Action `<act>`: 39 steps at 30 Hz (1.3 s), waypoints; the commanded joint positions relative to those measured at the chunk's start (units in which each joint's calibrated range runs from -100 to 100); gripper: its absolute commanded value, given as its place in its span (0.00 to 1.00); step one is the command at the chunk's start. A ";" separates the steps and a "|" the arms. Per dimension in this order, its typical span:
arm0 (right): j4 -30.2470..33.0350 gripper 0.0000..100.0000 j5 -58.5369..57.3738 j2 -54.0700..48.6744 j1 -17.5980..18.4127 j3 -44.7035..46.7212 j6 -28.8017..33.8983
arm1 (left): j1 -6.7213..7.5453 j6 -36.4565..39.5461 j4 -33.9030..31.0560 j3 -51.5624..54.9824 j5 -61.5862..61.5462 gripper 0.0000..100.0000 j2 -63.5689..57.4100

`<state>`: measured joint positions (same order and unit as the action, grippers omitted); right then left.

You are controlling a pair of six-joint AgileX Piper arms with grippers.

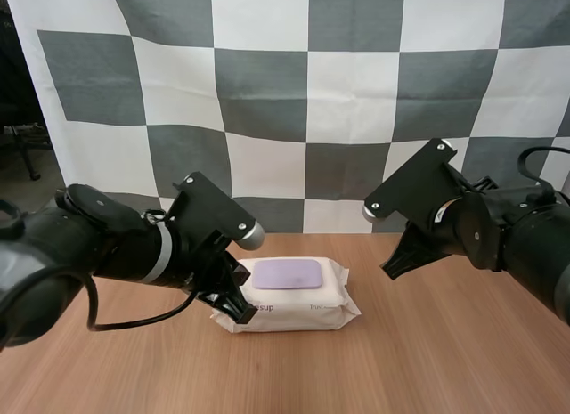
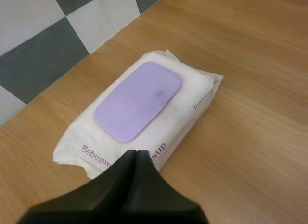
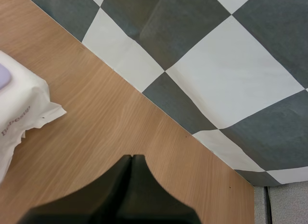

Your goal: Open the wet wipes lid

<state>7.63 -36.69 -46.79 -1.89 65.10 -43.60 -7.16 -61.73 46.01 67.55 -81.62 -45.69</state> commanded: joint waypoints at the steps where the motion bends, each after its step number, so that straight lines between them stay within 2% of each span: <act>1: -0.03 0.00 0.42 0.08 0.00 0.05 0.01 | -9.21 -8.82 5.87 0.03 -13.37 0.00 2.12; 2: -0.03 0.00 0.42 0.08 0.00 0.05 0.01 | -11.19 -10.95 6.70 0.03 -17.56 0.00 3.04; 5: -0.03 0.00 0.42 0.08 0.00 0.05 0.01 | -18.19 -18.91 6.75 0.35 -18.38 0.00 7.27; 7: -0.03 0.00 0.42 0.08 0.00 0.05 0.01 | -21.79 -21.85 6.57 1.02 -18.38 0.00 10.10; 8: -0.03 0.00 0.42 0.08 0.00 0.05 0.01 | -23.24 -23.24 5.96 1.03 -18.38 0.00 11.45; 10: -0.14 0.00 0.39 0.08 0.00 0.05 0.01 | -25.20 -26.84 3.53 1.32 -18.38 0.00 13.64; 12: -0.14 0.00 0.39 0.08 0.00 0.05 0.01 | -26.18 -29.36 2.73 2.01 -18.38 0.00 15.33; 24: -0.52 0.00 0.39 0.08 0.00 0.05 0.01 | -25.95 -31.64 11.70 3.98 -18.38 0.00 16.87; 29: -0.52 0.00 -0.88 0.08 0.00 0.05 0.01 | -23.09 -31.64 12.43 4.92 -18.38 0.03 16.87; 33: -1.79 0.00 -0.92 0.08 0.00 0.05 0.01 | -20.26 -31.64 16.20 8.74 -17.93 0.04 16.87; 39: -3.07 0.00 -0.38 0.08 0.00 0.05 0.01 | -17.08 -31.64 16.89 10.06 -7.37 0.04 16.87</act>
<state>4.69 -37.24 -46.79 -1.89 65.10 -43.60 -25.00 -92.40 62.92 77.57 -93.08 -28.80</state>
